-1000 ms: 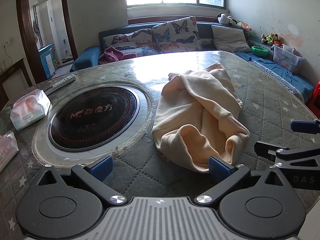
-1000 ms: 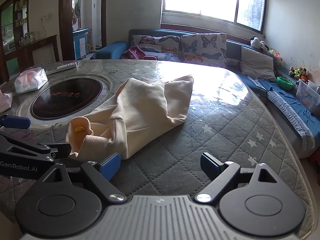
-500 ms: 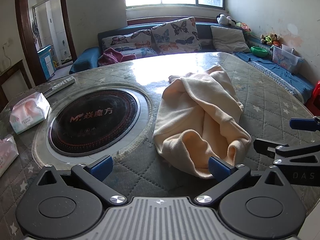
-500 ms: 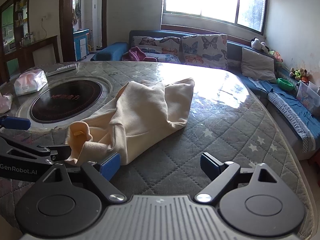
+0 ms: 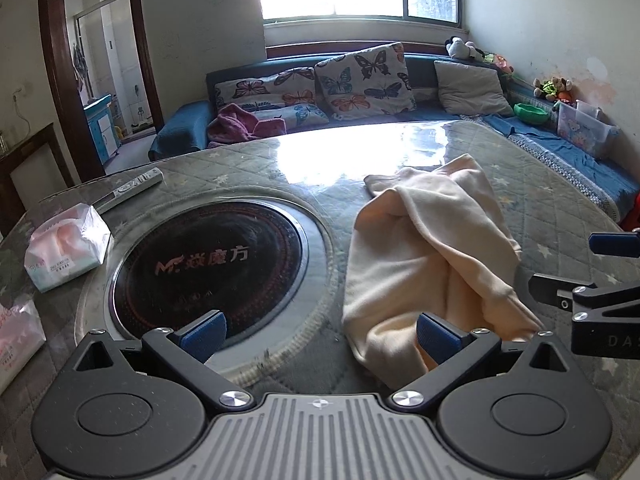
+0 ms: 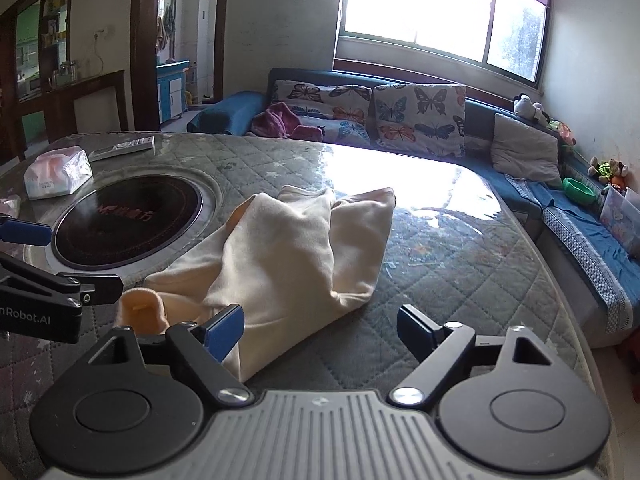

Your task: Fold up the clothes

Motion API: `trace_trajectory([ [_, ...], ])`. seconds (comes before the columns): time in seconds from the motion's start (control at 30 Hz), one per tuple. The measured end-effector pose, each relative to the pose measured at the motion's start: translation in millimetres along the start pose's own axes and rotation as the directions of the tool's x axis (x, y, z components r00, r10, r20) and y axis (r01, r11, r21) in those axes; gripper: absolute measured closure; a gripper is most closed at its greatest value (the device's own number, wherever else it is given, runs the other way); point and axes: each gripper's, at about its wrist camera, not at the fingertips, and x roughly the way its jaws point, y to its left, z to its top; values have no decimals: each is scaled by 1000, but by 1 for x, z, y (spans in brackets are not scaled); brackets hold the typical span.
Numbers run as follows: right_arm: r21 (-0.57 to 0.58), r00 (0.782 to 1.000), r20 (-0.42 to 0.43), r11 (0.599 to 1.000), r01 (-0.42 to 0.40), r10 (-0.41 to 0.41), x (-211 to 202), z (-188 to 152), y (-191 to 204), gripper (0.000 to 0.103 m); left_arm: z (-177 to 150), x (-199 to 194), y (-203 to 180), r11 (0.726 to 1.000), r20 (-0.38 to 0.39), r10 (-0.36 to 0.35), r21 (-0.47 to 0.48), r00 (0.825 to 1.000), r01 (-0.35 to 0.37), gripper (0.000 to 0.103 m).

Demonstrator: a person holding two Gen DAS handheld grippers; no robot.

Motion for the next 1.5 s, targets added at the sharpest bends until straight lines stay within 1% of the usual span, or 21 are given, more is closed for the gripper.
trace_trajectory([
  [0.2, -12, 1000, -14, 1000, -19, 19, 17, 13, 2, 22, 9, 20, 1, 1000, -10, -4, 17, 1000, 4, 0],
  [0.4, -24, 999, -29, 999, -28, 28, 39, 29, 4, 28, 18, 37, 11, 1000, 11, 0, 14, 1000, 0, 1],
  [0.47, -26, 999, -31, 999, -34, 33, 47, 36, 4, 30, 21, 42, 14, 1000, 18, -4, 17, 1000, 4, 5],
  [0.57, -29, 998, -35, 999, -46, 45, 56, 45, 5, 31, 23, 49, 18, 1000, 14, -5, 19, 1000, 4, 9],
  [0.63, -33, 997, -40, 998, -60, 59, 63, 51, 6, 35, 23, 54, 20, 1000, 8, -9, 18, 1000, 8, 12],
  [0.83, -83, 994, -51, 991, -101, 97, 90, 71, 22, 42, 20, 64, 26, 1000, -9, -9, 20, 1000, 9, 12],
  [0.93, -113, 990, -79, 986, -127, 118, 109, 78, 34, 50, 20, 68, 28, 1000, -15, -8, 23, 1000, 9, 12],
  [1.03, -139, 988, -104, 982, -127, 113, 124, 80, 41, 62, 23, 72, 29, 999, -14, -13, 29, 1000, 14, 12],
  [1.07, -149, 989, -107, 982, -119, 104, 126, 80, 42, 71, 25, 73, 28, 999, -10, -17, 34, 1000, 17, 12],
  [1.13, -162, 990, -109, 981, -105, 88, 129, 78, 41, 78, 31, 78, 23, 998, 5, -33, 55, 999, 32, 12],
  [1.17, -158, 991, -106, 982, -99, 82, 128, 78, 39, 86, 34, 80, 21, 997, 12, -41, 66, 999, 40, 12],
  [1.2, -151, 992, -102, 984, -94, 79, 126, 77, 37, 89, 37, 82, 19, 996, 20, -49, 76, 999, 47, 12],
  [1.3, -123, 994, -77, 988, -89, 80, 117, 76, 26, 93, 45, 88, 12, 992, 41, -73, 108, 996, 68, 12],
  [1.37, -105, 996, -55, 992, -72, 67, 108, 74, 15, 93, 50, 93, 4, 986, 57, -98, 143, 994, 89, 12],
  [1.4, -98, 997, -50, 993, -69, 64, 105, 73, 12, 93, 52, 95, -1, 980, 67, -122, 167, 990, 109, 12],
  [1.5, -40, 995, -36, 995, -95, 93, 94, 69, -4, 93, 56, 102, -16, 960, 81, -187, 228, 979, 165, 12],
])
